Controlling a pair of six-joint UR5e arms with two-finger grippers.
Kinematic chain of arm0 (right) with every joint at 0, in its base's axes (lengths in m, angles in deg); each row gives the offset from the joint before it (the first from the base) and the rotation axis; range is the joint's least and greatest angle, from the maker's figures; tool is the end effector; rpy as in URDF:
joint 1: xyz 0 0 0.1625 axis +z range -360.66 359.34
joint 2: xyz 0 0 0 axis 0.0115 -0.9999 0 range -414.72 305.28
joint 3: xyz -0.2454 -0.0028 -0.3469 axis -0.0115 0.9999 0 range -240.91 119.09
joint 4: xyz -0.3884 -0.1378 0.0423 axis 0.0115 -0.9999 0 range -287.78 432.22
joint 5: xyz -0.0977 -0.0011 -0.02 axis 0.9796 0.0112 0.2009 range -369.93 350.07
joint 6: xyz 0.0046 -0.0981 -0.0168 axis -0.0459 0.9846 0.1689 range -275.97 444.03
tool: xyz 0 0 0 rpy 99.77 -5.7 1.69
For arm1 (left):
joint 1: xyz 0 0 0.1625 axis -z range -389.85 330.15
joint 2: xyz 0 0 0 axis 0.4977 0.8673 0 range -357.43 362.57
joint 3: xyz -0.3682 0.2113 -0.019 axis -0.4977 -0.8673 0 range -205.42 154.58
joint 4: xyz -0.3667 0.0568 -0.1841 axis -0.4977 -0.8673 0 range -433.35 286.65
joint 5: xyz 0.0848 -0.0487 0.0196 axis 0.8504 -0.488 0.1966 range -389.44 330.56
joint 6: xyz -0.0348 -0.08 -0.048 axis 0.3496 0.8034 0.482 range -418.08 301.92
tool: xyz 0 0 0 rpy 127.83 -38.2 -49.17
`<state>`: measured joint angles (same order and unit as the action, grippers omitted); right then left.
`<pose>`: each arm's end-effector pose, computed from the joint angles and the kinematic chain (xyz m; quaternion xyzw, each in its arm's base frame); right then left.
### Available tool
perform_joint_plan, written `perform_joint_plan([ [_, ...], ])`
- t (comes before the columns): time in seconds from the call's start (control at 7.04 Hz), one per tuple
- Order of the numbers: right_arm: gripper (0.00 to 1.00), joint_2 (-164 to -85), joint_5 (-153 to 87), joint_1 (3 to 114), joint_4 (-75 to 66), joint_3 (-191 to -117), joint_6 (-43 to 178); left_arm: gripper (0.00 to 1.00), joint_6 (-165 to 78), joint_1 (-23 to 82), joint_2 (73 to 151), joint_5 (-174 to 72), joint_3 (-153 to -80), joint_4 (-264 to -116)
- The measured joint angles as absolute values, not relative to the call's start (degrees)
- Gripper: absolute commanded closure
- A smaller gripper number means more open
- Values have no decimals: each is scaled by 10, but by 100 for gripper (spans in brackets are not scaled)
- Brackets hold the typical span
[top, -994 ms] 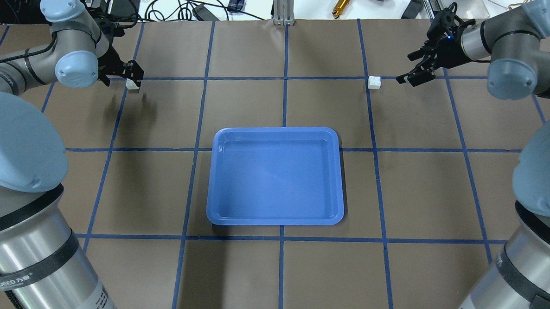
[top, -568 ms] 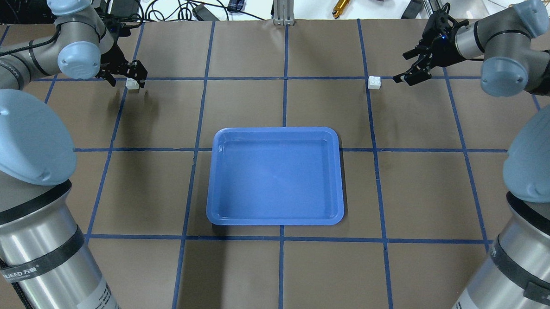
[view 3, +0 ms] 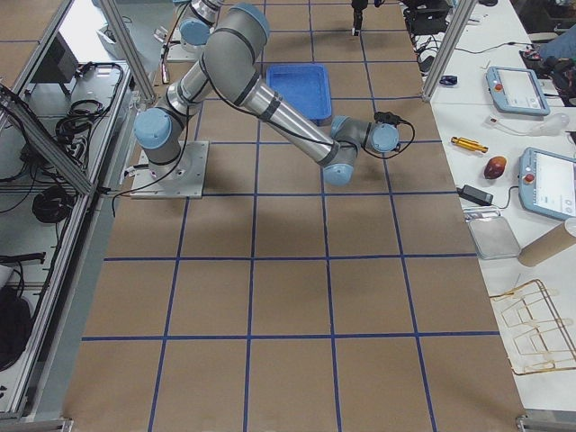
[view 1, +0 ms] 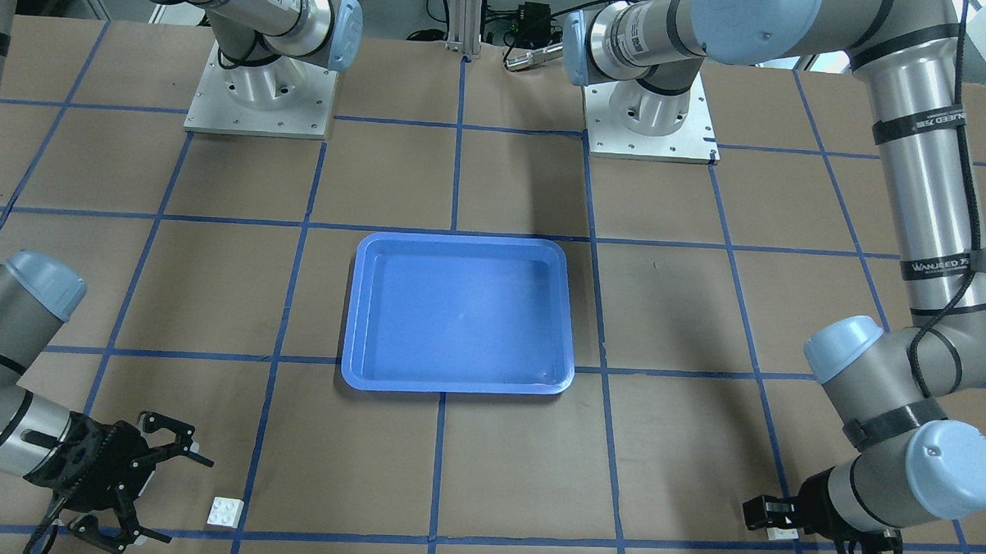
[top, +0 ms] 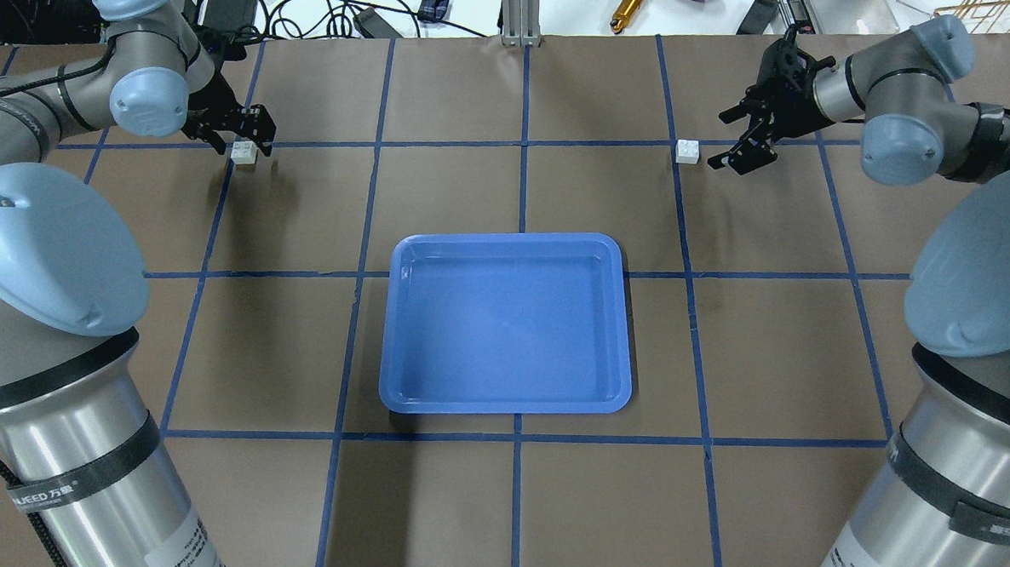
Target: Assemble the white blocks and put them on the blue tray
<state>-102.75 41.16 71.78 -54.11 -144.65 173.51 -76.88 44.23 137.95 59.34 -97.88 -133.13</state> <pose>-0.0254 -0.7295 0.1731 -0.5552 0.7621 -0.2709 0.1939 0.0764 -0.7614 0.1825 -0.0254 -0.9994 0.0229 0.0039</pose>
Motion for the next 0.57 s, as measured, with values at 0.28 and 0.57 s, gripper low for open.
perform_joint_plan([
  [0.28, 1, -1005, 412, 729, -509, -1417, 1750, 55, -769, 442, 1381, 594, -978, -1330],
  [0.57, 1, -993, 416, 739, -455, -1373, 1771, 70, -769, 442, 1381, 599, -978, -1329],
])
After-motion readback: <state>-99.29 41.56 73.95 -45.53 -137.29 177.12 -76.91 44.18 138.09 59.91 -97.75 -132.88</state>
